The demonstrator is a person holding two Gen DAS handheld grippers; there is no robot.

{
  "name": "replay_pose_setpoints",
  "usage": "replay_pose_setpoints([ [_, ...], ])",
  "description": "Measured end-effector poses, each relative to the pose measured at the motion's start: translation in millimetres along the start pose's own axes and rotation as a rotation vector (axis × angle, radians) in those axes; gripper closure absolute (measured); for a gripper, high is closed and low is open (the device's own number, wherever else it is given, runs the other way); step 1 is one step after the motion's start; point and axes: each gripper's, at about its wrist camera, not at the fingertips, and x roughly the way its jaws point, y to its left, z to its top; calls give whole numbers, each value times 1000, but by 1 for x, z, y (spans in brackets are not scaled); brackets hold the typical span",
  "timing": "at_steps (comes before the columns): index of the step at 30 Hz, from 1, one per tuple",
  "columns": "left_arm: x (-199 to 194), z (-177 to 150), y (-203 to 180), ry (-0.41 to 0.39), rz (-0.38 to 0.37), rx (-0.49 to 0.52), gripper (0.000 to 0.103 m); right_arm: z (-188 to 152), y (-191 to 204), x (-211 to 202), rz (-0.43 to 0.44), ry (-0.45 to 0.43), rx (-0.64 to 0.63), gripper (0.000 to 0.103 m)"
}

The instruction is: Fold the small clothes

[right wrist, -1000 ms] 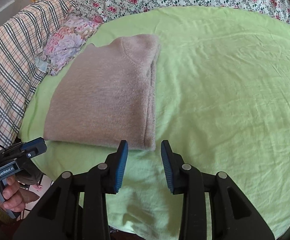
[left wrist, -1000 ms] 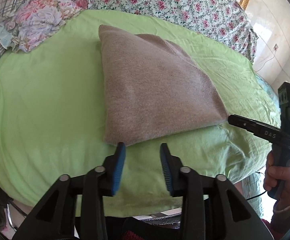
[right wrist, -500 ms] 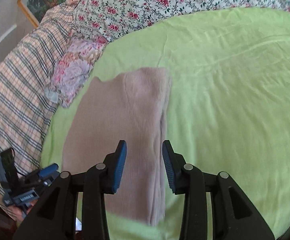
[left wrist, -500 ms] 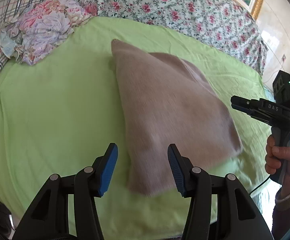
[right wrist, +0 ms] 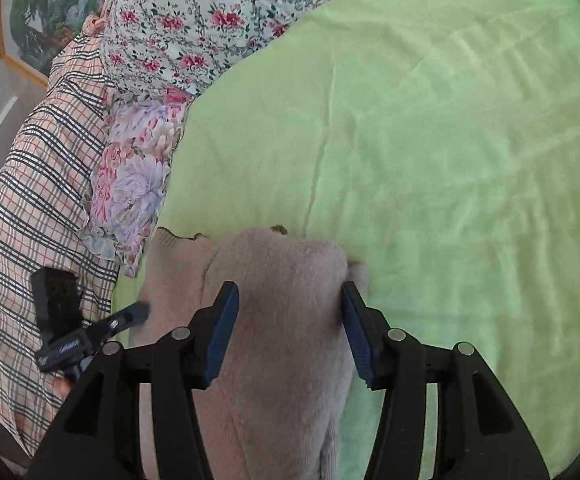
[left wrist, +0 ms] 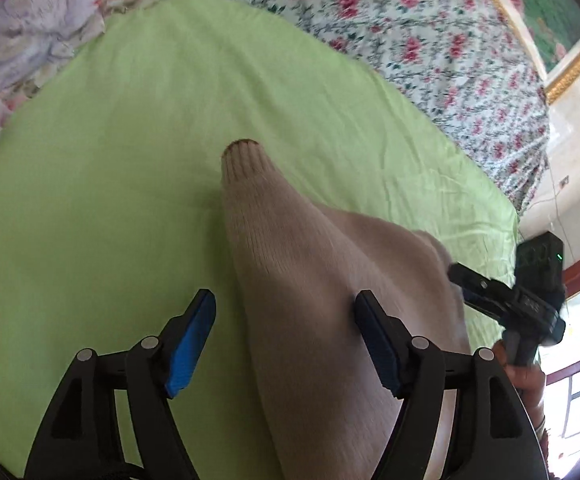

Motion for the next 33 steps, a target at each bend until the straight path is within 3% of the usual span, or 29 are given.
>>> replay_pose_setpoints([
  [1, 7, 8, 3, -3, 1, 0, 38, 1, 3, -5, -5, -24, -19, 90],
  [2, 10, 12, 5, -19, 15, 4, 50, 3, 5, -14, 1, -62, -33, 93],
  [3, 12, 17, 5, -41, 38, 16, 78, 3, 6, -21, 6, -92, -42, 93],
  [4, 14, 20, 6, -48, 53, 21, 90, 2, 6, -24, -6, -106, -46, 93],
  [7, 21, 26, 5, -98, 170, 54, 91, -2, 1, -11, -110, -69, -69, 93],
  [9, 27, 29, 5, -101, 232, 62, 91, -6, -4, 0, -157, -38, -66, 93],
  [12, 21, 30, 7, -104, 235, 48, 91, -8, -6, -11, -188, -53, -39, 86],
  [14, 5, 28, 1, -137, 256, 58, 91, -11, -1, -26, -222, -83, -40, 70],
  [17, -23, 16, -11, -180, 285, 68, 86, -21, 8, -53, -191, -120, -36, 57],
  [20, -45, -5, -22, -201, 293, 75, 76, -42, 24, -73, -156, -137, -51, 46],
  [27, -85, -83, -45, -205, 265, 80, 55, -86, 56, -97, -118, -139, -88, 38],
  [33, -107, -136, -62, -211, 267, 96, 34, -126, 70, -111, -143, -144, -125, 28],
])
